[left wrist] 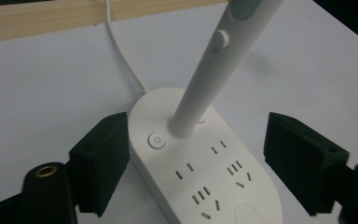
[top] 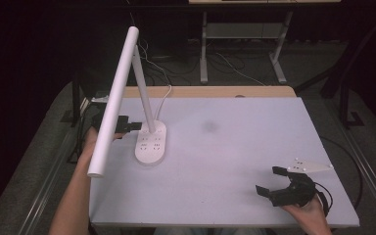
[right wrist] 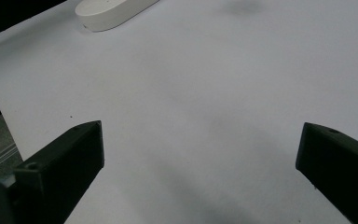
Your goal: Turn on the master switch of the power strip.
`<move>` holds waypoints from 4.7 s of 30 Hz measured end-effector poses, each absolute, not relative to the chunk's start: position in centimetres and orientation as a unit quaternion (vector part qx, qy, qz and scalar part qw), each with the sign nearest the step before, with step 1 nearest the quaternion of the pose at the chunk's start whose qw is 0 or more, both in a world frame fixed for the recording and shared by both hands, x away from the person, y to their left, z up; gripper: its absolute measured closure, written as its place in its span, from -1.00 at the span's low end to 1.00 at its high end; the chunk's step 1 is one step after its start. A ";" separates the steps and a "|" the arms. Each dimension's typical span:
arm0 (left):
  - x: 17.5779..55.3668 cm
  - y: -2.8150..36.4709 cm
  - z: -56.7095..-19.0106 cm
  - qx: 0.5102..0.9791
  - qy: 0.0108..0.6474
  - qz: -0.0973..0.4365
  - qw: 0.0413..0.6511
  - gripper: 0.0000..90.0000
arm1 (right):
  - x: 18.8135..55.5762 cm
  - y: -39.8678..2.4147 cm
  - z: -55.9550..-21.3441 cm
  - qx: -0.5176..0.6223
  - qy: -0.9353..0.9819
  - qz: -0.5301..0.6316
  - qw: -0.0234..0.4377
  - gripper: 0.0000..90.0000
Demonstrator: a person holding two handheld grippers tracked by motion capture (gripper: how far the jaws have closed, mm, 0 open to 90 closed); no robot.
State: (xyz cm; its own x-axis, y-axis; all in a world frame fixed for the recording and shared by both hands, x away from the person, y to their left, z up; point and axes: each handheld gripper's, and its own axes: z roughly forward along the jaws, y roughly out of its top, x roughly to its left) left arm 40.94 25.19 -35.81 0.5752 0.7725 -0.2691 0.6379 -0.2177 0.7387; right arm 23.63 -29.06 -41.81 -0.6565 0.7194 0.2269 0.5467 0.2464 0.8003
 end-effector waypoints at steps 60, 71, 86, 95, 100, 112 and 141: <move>44.0 24.0 -41.9 0.745 0.513 0.067 0.420 1.00 | 23.6 -29.3 -42.0 0.403 0.788 0.455 0.095 -0.99; 43.9 23.5 -42.2 0.758 0.503 0.066 0.411 1.00 | 23.7 -29.3 -42.0 0.400 0.791 0.454 0.096 -0.99; 43.9 23.0 -41.9 0.766 0.507 0.073 0.389 1.00 | 23.6 -29.0 -42.0 0.398 0.792 0.452 0.093 -0.99; 43.8 22.8 -42.0 0.760 0.518 0.075 0.384 1.00 | 23.6 -28.7 -42.1 0.395 0.795 0.451 0.089 -0.99; 43.9 22.6 -42.0 0.754 0.529 0.071 0.383 1.00 | 23.7 -28.6 -42.1 0.393 0.796 0.452 0.087 -0.99; 43.6 22.4 -42.5 0.745 0.530 0.080 0.397 1.00 | 23.8 -29.0 -42.1 0.399 0.791 0.456 0.087 -0.99; 42.7 23.9 -39.6 0.741 0.531 0.123 0.393 1.00 | 24.0 -28.9 -42.2 0.398 0.792 0.455 0.086 -0.99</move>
State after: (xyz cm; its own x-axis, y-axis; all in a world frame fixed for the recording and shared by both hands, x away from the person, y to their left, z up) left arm 42.69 23.90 -39.64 0.4069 0.8829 -0.2346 0.6901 -0.1289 0.7121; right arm 24.01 -28.89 -42.18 -0.6691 0.7080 0.2259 0.5521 0.2700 0.7889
